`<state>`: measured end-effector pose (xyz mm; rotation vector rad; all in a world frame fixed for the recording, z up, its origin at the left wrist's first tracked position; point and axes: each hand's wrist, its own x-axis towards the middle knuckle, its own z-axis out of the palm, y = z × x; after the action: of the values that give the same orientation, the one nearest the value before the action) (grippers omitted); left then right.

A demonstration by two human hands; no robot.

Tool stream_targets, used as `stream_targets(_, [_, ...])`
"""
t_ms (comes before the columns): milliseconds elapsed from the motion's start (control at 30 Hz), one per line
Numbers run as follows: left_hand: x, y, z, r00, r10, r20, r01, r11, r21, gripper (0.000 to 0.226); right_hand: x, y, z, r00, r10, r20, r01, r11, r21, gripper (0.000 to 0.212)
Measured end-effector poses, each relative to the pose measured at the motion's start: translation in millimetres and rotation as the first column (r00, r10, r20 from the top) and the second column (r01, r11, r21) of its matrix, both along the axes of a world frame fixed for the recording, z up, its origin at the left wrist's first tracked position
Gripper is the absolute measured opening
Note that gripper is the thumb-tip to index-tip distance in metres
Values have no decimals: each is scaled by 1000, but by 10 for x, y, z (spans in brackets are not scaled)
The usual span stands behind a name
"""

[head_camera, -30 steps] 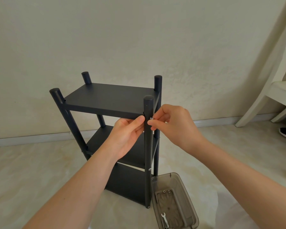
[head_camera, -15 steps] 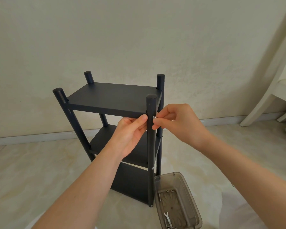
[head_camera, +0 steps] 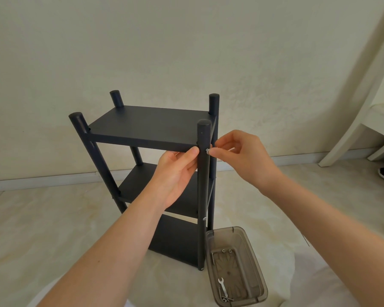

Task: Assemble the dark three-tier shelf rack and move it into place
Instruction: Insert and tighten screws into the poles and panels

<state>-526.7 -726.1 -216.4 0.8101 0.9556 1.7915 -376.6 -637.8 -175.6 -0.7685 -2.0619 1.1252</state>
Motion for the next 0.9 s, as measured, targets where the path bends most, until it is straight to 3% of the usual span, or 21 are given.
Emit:
stream_targets(100, [-16, 4, -11, 1000, 5, 20, -5, 1000, 5, 33, 10, 55, 7, 991, 134, 0, -134, 989, -67, 28])
stream_targets(300, [-39, -26, -1, 1000, 12, 0, -12, 1000, -15, 34, 6, 91, 5, 934, 354, 35, -350, 932, -94, 32])
stream_targets(467, [-89, -102, 4, 1000, -2, -11, 1, 999, -33, 30, -30, 107, -45, 926, 369, -83, -378, 908, -178, 40])
stream_targets(567, [-68, -143, -4, 1000, 15, 4, -15, 998, -54, 24, -70, 135, -32, 921, 364, -137, -389, 861, -328, 68])
stream_targets(633, [-47, -164, -10, 999, 42, 27, -41, 997, -60, 27, -93, 139, -26, 915, 371, -159, -404, 845, -349, 76])
stream_targets(767, [-21, -201, 11, 995, 96, 21, -94, 992, -81, 34, -115, 139, -49, 919, 374, -127, -395, 884, -251, 55])
stream_targets(900, [-11, -241, 29, 993, 114, 4, -114, 990, -78, 37, -109, 138, -66, 916, 379, -132, -400, 889, -222, 50])
